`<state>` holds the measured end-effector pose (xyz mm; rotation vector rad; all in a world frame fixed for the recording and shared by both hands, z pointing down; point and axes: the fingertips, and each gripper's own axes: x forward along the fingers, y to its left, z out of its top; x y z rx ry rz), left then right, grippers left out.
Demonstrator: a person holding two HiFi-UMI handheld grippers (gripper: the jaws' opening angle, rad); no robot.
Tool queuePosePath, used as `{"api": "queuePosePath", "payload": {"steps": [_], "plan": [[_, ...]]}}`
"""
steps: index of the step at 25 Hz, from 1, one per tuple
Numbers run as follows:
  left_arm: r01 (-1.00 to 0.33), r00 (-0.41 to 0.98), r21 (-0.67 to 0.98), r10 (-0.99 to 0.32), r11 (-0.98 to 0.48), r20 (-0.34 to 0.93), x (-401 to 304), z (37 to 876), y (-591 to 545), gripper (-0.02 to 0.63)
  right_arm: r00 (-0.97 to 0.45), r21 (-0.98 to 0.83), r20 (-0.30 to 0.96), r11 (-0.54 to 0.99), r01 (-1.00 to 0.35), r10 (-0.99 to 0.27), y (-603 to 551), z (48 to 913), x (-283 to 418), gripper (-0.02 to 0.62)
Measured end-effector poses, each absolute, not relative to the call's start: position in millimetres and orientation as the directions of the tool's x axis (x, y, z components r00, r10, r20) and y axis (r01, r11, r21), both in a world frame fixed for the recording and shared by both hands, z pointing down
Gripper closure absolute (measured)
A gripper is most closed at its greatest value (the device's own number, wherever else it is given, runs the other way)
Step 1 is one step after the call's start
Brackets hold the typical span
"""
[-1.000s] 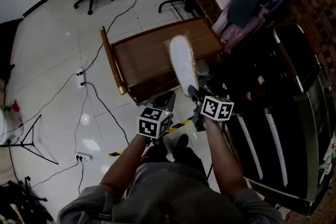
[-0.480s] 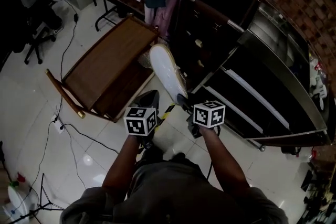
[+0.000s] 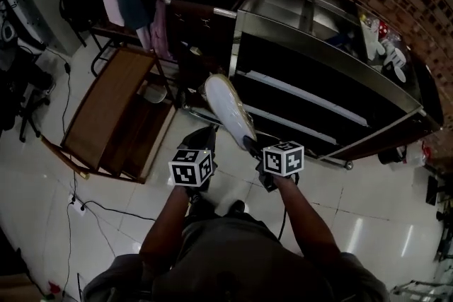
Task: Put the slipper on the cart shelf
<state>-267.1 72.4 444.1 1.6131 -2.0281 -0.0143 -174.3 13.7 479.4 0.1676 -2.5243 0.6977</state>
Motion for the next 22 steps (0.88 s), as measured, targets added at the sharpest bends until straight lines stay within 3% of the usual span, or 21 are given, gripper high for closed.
{"api": "queuePosePath", "payload": {"steps": [13,22], "plan": [[-0.938,0.244,0.333,-0.866,-0.097,0.437,-94,462,-41,0.598,-0.771,-0.451,0.558,0.669,-0.591,-0.305,-60,509,27,0.526],[-0.878,0.452,0.379,-0.768,-0.292,0.454,-37,488,-109,0.598,-0.635,-0.442,0.618,0.462,-0.768,-0.464,-94,530,107,0.526]]}}
